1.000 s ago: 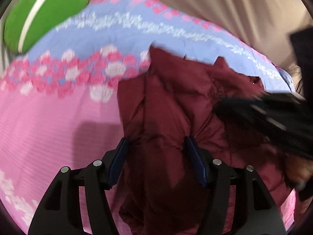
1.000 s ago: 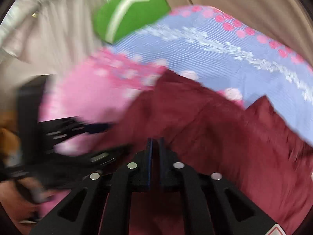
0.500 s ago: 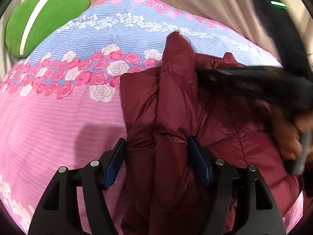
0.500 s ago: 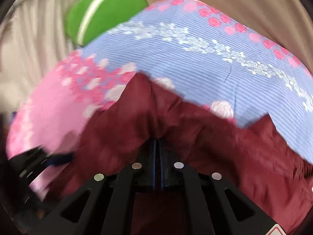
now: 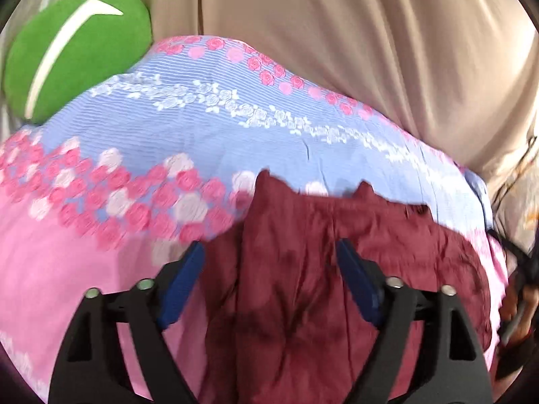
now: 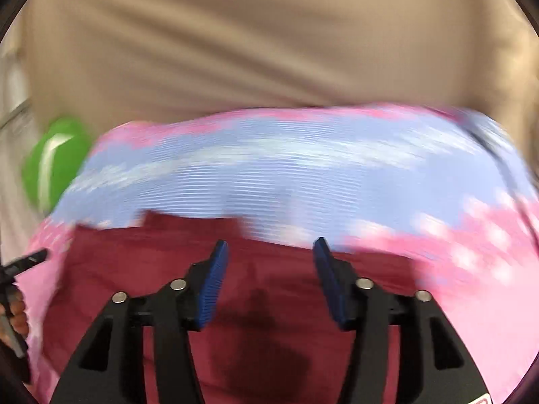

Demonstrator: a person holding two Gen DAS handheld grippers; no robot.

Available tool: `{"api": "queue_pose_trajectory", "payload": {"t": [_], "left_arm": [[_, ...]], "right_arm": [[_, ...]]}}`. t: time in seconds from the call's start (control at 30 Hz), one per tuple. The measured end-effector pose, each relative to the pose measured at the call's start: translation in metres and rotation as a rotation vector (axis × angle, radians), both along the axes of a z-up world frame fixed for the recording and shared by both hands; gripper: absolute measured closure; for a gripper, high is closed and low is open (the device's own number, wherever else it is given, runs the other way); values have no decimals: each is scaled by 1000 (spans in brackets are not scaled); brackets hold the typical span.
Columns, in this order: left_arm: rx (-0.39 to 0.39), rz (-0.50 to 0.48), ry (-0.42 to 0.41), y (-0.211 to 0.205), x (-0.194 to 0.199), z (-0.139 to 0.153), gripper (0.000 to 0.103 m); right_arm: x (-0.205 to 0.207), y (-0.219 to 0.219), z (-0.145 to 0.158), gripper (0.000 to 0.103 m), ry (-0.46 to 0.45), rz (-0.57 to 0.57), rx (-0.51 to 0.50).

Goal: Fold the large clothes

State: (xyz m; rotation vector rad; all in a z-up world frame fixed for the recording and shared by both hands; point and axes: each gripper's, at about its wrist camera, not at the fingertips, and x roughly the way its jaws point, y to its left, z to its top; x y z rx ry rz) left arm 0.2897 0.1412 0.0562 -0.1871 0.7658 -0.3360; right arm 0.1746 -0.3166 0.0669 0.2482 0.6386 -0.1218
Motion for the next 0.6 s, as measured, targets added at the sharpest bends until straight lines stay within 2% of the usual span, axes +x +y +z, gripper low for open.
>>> {"api": "queue_pose_trajectory", "payload": {"t": [0.07, 0.13, 0.17, 0.2, 0.23, 0.27, 0.3, 0.33, 0.43, 0.47, 0.5, 0.53, 0.6], "left_arm": [[-23, -10, 57, -9, 26, -11, 21], [-36, -9, 107, -21, 41, -25, 22], [-41, -4, 139, -29, 50, -33, 30], [-39, -11, 157, -33, 54, -39, 51], [-23, -14, 179, -39, 59, -44, 67], [-23, -15, 191, -41, 57, -46, 91], [-39, -14, 198, -42, 57, -46, 97], [-48, 5, 184, -38, 53, -40, 99], [-22, 45, 82, -24, 37, -12, 100], [-13, 55, 67, -20, 36, -8, 100], [1, 68, 62, -16, 36, -6, 100], [37, 82, 69, -16, 37, -10, 100], [68, 81, 106, -19, 46, -25, 99]], "right_arm": [[-18, -43, -16, 48, 35, -82, 80], [-25, -69, -32, 47, 71, -107, 164], [-24, -79, -42, 47, 87, -98, 217], [-22, -85, -50, 47, 100, -89, 250], [-16, -87, -59, 49, 117, -66, 280], [-11, -85, -65, 67, 135, -51, 282], [-7, -75, -69, 84, 150, -35, 260], [-4, -66, -68, 98, 158, -15, 210], [-18, -45, -42, 99, 23, 10, 142], [-25, -41, -29, 100, -43, 14, 133], [-27, -43, -25, 100, -66, 2, 131], [-26, -45, -28, 100, -66, -18, 131], [-9, -52, -53, 101, 20, -53, 116]]}}
